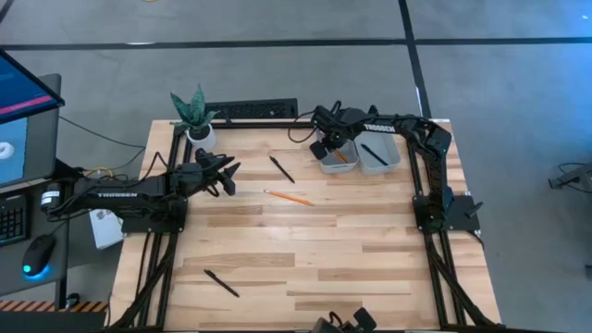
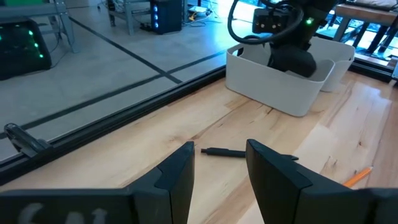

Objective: Sort pens & pencils
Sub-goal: Put the bottom yellow pencil into the left gray bin

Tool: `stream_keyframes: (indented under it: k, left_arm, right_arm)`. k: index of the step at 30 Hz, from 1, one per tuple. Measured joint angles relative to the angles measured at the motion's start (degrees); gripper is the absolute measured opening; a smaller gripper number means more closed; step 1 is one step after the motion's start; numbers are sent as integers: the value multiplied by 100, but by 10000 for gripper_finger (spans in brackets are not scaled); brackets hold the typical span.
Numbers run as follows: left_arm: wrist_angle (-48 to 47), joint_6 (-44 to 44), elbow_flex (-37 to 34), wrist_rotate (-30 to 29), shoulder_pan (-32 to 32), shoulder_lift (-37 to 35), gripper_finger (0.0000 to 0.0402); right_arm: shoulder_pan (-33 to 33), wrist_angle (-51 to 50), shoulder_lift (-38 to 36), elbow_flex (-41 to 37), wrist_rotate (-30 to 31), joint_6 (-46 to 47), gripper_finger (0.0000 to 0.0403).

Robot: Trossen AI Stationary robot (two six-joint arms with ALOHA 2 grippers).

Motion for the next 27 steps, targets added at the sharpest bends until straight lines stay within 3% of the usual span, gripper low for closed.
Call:
stream_keyframes:
  k: [27]
  left_arm:
    - [0, 0, 0, -141, -1, -1, 135]
  right_arm:
    - [-13, 7, 0, 0, 0, 9, 75]
